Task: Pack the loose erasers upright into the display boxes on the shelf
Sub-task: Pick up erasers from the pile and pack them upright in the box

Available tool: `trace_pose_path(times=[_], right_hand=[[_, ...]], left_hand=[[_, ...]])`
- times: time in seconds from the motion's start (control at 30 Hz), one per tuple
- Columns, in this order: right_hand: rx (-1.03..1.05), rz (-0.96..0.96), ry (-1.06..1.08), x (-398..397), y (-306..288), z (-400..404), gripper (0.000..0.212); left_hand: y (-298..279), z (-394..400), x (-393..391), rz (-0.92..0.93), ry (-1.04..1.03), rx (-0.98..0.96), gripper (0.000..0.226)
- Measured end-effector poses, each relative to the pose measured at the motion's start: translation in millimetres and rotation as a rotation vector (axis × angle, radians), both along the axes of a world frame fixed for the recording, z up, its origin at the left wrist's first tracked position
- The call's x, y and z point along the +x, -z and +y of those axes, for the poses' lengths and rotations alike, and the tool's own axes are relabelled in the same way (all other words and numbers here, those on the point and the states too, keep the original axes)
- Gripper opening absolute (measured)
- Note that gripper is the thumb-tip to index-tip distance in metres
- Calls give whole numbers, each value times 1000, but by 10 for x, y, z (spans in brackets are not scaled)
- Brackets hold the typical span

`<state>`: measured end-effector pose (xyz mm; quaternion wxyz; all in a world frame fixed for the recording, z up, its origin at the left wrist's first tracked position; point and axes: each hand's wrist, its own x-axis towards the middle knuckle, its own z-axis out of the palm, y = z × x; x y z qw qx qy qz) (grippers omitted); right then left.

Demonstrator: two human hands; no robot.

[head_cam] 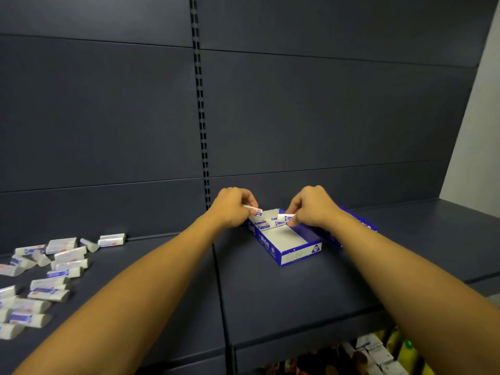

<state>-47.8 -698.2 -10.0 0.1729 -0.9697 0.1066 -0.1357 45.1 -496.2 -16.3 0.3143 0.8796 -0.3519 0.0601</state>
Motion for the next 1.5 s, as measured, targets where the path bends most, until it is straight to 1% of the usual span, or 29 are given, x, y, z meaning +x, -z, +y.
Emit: trace_pose_path(times=[0.13, 0.27, 0.4, 0.5, 0.7, 0.87, 1.03, 1.1, 1.3, 1.4, 1.5], right_hand=[[-23, 15, -64, 209, 55, -192, 26], [-49, 23, -156, 348, 139, -309, 25], [-53, -20, -198, 396, 311, -366, 22], [-52, -37, -223, 395, 442, -350, 20], [69, -86, -226, 387, 614, -297, 24], [85, -73, -228, 417, 589, -159, 26], [90, -22, -118, 588, 422, -210, 20], [72, 10, -130, 664, 384, -258, 22], [-11, 29, -222, 798, 432, -213, 28], [-70, 37, -250, 833, 507, -132, 27], [-79, 29, -268, 867, 544, -95, 25]], left_hand=[[51, -192, 90, 14, -43, -8, 5], [91, -312, 130, -26, -118, 0, 8], [175, -416, 135, -54, -204, 31, 5], [266, -477, 98, -61, -269, 19, 5], [434, -503, 57, -112, -355, -34, 7], [457, -486, 64, -164, -378, -23, 6], [440, -392, 135, -143, -352, -46, 6], [478, -375, 172, -121, -349, -103, 7], [684, -463, 275, -55, -395, -473, 6], [814, -531, 268, -87, -384, -521, 10], [855, -545, 276, -113, -378, -547, 13]])
